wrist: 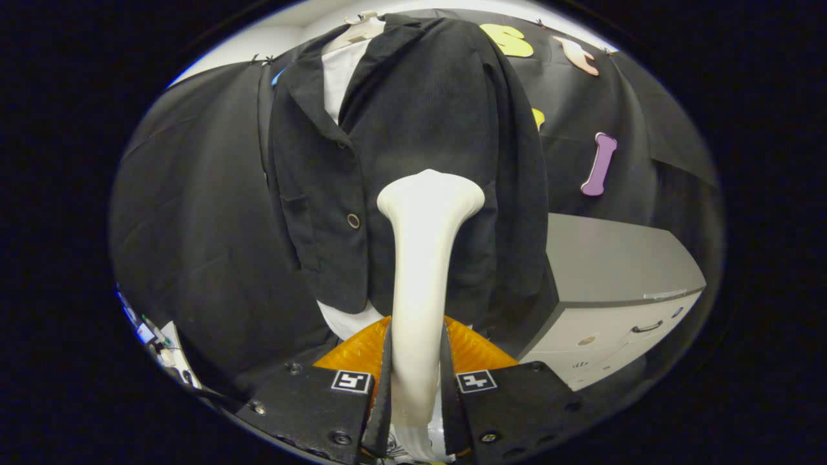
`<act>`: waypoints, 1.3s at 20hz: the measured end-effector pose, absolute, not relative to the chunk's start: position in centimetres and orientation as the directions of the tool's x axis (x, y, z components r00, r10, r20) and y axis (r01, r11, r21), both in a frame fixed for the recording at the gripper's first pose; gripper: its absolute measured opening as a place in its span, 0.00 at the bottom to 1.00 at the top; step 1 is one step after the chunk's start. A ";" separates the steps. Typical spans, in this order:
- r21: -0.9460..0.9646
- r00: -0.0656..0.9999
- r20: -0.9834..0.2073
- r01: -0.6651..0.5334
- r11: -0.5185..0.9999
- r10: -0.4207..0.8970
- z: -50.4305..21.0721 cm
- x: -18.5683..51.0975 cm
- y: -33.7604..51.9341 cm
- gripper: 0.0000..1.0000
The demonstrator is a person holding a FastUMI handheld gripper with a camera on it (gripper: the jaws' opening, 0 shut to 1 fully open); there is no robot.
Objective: Iron the clothes twice with a garment steamer, once on the left side and once on the right side.
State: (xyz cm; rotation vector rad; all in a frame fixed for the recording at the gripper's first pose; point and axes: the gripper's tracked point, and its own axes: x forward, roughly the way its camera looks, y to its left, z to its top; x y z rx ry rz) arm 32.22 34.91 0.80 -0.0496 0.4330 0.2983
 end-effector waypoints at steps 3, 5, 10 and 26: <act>0.010 0.857 -0.441 -0.294 0.956 0.268 -0.6 32.0 35.0 0.35; 0.007 0.851 -0.453 -0.294 0.956 0.265 -1.7 31.9 35.0 0.35; -0.001 0.825 -0.504 -0.296 0.955 0.255 -5.1 31.5 35.0 0.35; 0.004 0.886 -0.400 -0.255 0.967 0.235 1.1 28.8 34.7 0.35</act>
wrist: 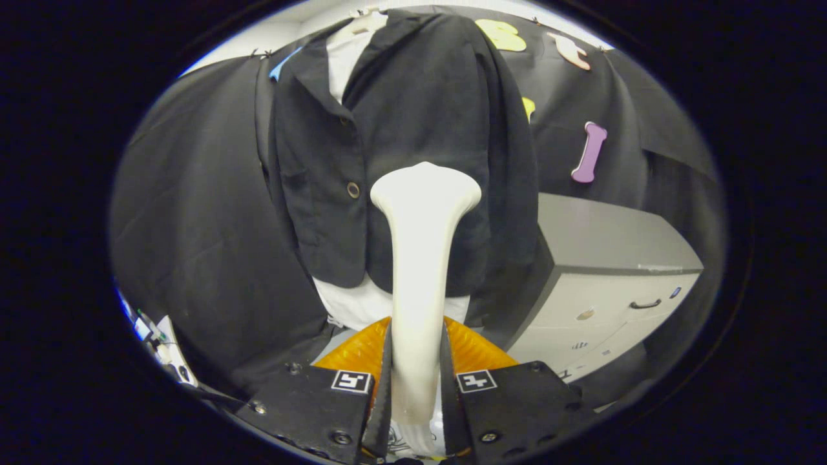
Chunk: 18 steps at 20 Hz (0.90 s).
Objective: Iron the clothes twice with a garment steamer, once on the left side and once on the right side.
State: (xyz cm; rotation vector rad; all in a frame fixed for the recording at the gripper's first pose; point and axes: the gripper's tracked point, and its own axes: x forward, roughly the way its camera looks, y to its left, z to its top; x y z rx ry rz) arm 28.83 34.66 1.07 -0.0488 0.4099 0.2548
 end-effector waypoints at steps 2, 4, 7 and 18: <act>0.003 0.906 -0.346 -0.258 0.966 0.244 4.3 28.0 35.7 0.35; -0.001 0.919 -0.296 -0.273 0.962 0.261 7.6 27.2 37.1 0.35; -0.008 0.928 -0.218 -0.313 0.950 0.304 12.5 26.2 40.1 0.35; -0.062 0.891 -0.029 -0.453 0.889 0.452 24.3 25.5 52.1 0.35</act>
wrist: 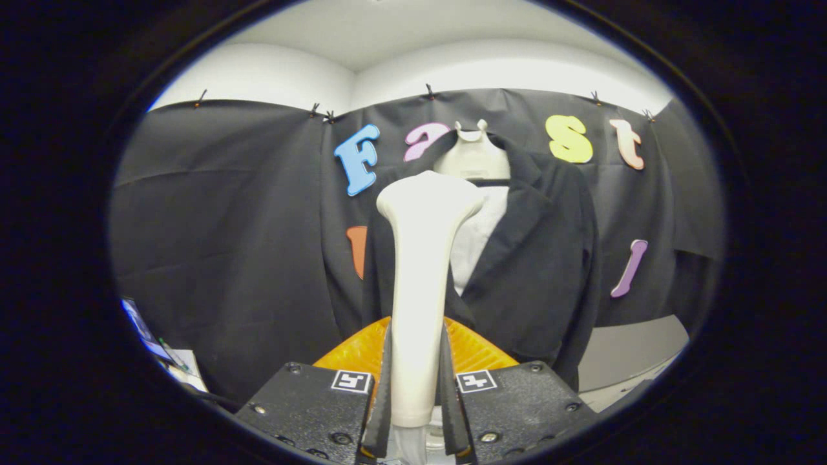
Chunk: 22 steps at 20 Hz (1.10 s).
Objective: Iron the clothes twice with a garment steamer, once on the left side and once on the right side.
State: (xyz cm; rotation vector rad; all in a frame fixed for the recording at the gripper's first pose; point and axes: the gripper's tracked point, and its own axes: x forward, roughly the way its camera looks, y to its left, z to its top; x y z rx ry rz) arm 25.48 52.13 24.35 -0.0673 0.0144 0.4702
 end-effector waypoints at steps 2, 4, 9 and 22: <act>-0.072 0.885 -0.012 -0.465 0.882 0.466 25.8 26.4 54.2 0.35; -0.079 0.881 -0.009 -0.472 0.878 0.473 26.5 27.6 56.0 0.35; -0.111 0.882 -0.020 -0.470 0.876 0.470 27.2 30.6 59.0 0.35; -0.129 0.893 -0.113 -0.447 0.885 0.435 22.7 33.9 58.0 0.35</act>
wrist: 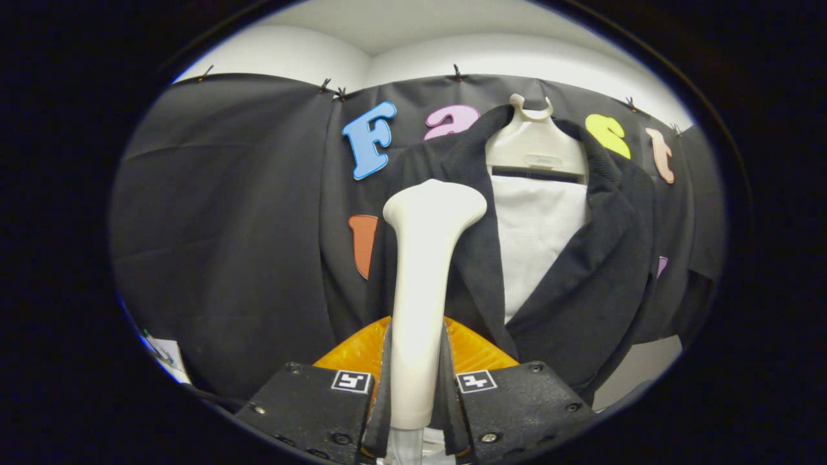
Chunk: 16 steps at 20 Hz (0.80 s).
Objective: Iron the clothes twice with a garment steamer, once on the left side and once on the right side.
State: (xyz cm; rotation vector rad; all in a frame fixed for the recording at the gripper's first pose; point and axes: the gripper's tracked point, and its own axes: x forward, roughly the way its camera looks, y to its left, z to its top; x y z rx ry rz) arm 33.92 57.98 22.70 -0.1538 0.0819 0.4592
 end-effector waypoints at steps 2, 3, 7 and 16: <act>-0.127 0.894 -0.128 -0.445 0.886 0.430 21.9 34.0 57.5 0.35; -0.125 0.895 -0.134 -0.442 0.888 0.426 21.5 34.1 57.3 0.35; -0.125 0.895 -0.162 -0.436 0.891 0.415 19.8 33.8 56.5 0.35; -0.130 0.889 -0.236 -0.429 0.894 0.393 15.4 33.3 55.4 0.35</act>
